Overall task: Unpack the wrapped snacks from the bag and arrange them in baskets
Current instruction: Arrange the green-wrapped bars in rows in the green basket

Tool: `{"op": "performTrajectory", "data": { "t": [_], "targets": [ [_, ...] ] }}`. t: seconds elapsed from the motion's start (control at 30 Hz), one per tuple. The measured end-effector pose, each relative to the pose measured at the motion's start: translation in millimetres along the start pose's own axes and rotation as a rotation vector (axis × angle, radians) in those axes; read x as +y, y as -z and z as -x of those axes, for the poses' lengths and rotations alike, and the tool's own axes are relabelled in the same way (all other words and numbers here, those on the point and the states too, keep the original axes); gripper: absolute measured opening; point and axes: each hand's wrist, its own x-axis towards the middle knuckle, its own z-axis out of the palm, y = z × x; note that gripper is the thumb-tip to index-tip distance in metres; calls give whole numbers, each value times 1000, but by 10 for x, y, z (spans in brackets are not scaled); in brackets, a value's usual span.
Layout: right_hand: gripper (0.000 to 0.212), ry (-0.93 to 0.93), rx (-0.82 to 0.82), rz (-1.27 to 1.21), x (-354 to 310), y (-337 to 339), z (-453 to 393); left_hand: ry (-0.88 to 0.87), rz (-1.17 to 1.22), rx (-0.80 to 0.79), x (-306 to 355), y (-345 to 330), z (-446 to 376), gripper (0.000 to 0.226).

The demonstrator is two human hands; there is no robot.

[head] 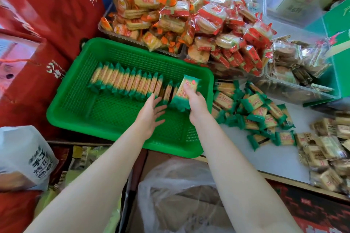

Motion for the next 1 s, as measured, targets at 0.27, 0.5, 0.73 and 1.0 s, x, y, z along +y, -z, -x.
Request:
{"op": "performTrajectory", "data": {
  "t": [0.27, 0.5, 0.73, 1.0],
  "targets": [
    [86, 10, -9, 126, 150, -143, -21, -26, -210, 85, 27, 137, -76, 53],
    [95, 10, 3, -94, 147, -58, -111, -69, -327, 59, 53, 111, -94, 55],
    [49, -74, -33, -211, 155, -86, -30, -445, -922, 204, 69, 228, 21, 47],
    [36, -120, 19, -282, 133, 3, -65, -656, -1353, -96, 134, 219, -434, 58]
  ]
}}
